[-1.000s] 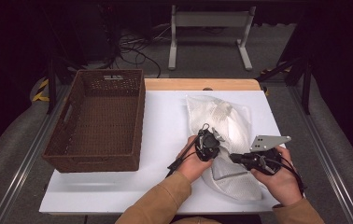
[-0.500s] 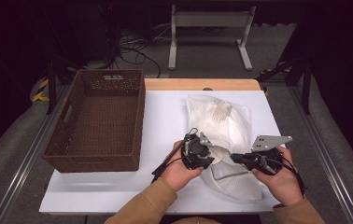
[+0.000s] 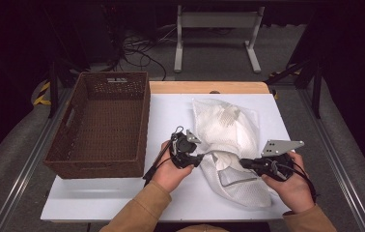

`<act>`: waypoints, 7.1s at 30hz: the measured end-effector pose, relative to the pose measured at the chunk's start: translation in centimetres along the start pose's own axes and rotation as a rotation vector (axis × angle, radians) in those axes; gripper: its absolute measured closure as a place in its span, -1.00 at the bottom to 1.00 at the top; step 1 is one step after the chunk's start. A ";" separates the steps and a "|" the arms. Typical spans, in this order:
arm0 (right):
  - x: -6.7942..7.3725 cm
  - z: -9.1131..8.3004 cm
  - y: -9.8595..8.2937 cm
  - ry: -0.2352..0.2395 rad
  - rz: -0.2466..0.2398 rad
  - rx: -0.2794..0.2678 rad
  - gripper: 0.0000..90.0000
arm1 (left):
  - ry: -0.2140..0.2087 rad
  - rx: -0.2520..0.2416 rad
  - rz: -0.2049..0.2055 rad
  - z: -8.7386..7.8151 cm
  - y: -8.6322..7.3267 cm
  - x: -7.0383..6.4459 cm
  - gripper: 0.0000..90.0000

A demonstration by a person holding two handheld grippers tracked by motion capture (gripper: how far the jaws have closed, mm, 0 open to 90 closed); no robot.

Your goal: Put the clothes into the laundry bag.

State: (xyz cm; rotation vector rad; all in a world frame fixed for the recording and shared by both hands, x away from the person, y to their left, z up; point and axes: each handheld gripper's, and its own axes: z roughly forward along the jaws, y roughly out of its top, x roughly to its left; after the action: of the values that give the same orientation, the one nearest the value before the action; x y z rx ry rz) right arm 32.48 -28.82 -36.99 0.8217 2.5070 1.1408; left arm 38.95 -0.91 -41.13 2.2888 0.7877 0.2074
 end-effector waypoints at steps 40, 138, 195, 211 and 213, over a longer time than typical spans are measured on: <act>0.3 0.4 0.1 -0.010 -0.024 0.063 0.99 | -0.095 0.092 0.163 -5.5 -6.1 -2.1 1.00; 4.8 11.8 7.3 0.204 -0.150 0.127 0.41 | 0.004 0.002 -0.107 -7.8 -11.9 1.6 0.32; 7.3 19.2 7.9 0.199 -0.244 0.332 0.80 | -0.004 0.025 -0.107 -7.2 -12.1 1.5 0.27; 6.7 18.0 8.2 0.213 -0.197 0.277 0.80 | -0.037 0.024 -0.103 -6.7 -11.7 0.9 0.26; 6.6 17.7 8.3 0.212 -0.197 0.266 0.80 | -0.044 0.026 -0.096 -6.6 -11.6 0.8 0.26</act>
State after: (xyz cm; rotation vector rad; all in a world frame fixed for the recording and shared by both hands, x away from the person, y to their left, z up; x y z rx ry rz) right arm 38.38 -9.86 -42.35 0.5193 2.8837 0.8842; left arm 31.67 9.97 -43.98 2.2652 0.8803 0.1030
